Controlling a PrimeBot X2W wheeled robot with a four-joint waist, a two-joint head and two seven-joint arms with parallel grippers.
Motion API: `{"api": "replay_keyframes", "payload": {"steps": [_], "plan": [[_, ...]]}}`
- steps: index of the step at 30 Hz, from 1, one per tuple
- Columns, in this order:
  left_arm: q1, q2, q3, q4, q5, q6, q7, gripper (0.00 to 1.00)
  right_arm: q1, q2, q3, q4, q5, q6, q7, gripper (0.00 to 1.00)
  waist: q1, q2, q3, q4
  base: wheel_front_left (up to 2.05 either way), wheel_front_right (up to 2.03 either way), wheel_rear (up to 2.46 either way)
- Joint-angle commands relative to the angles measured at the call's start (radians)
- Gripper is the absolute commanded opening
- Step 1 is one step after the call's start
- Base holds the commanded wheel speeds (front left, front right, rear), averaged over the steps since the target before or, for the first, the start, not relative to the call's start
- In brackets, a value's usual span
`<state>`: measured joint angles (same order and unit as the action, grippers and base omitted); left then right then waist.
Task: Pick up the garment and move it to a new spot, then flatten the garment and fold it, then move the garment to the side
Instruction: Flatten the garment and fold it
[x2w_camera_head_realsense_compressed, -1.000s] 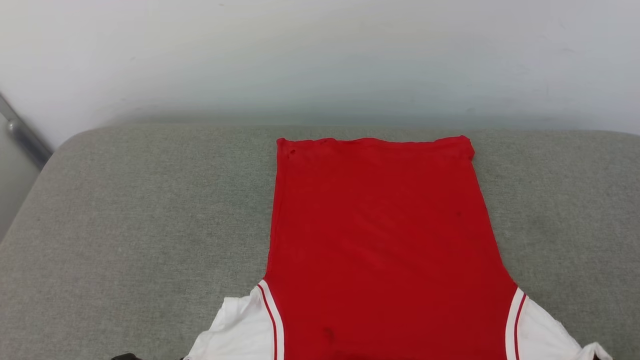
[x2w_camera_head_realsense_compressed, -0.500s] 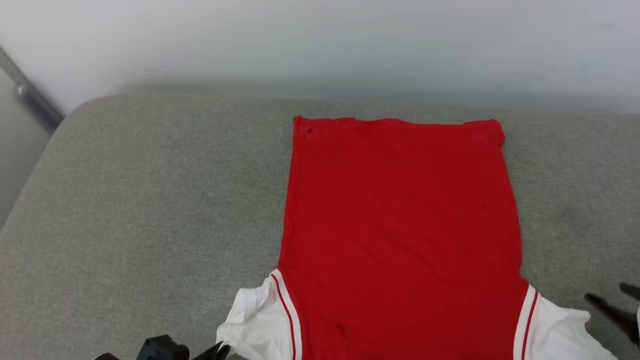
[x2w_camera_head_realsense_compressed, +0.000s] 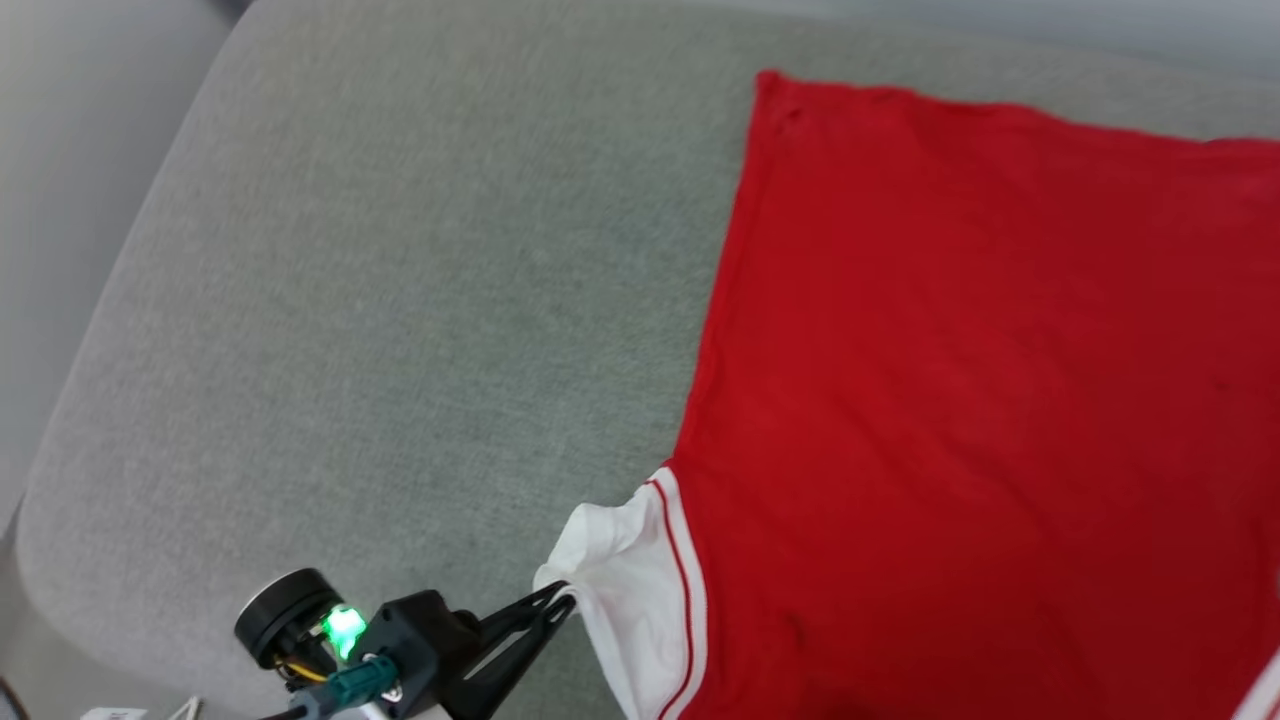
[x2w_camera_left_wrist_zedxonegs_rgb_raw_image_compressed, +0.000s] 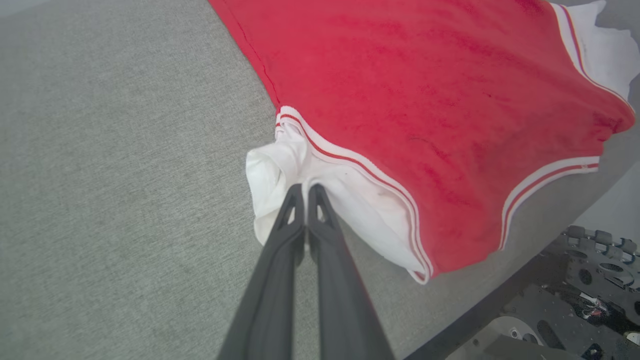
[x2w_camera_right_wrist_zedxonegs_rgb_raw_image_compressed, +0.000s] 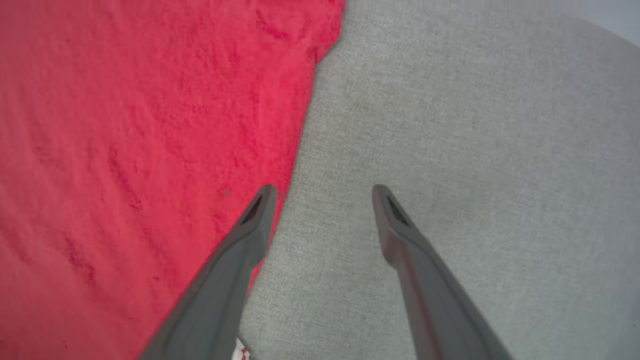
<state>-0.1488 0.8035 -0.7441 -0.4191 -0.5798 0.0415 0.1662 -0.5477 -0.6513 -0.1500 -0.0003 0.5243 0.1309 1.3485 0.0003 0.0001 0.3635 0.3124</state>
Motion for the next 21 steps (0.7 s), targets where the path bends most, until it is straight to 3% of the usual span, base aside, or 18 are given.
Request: {"api": "replay_keyframes", "payload": {"steps": [1,12,21], "plan": [[-0.022,-0.011,-0.006,-0.009,0.012,-0.006,0.006,0.0,-0.055,0.009,-0.01,0.012,-0.023,0.0,0.023,1.0,-0.0003,-0.0001,0.095,0.083,0.0,0.0,0.0],[-0.068,-0.057,-0.024,-0.013,0.041,-0.02,-0.008,0.0,-0.297,0.081,-0.127,0.12,-0.236,0.0,0.134,1.0,-0.0003,-0.0001,0.216,0.159,0.0,0.0,0.0],[-0.086,-0.079,-0.026,0.0,0.043,-0.025,-0.035,0.0,-0.27,0.125,-0.163,0.16,-0.324,0.0,0.162,1.0,-0.0003,-0.0001,0.263,0.186,0.0,0.0,0.0]]}}
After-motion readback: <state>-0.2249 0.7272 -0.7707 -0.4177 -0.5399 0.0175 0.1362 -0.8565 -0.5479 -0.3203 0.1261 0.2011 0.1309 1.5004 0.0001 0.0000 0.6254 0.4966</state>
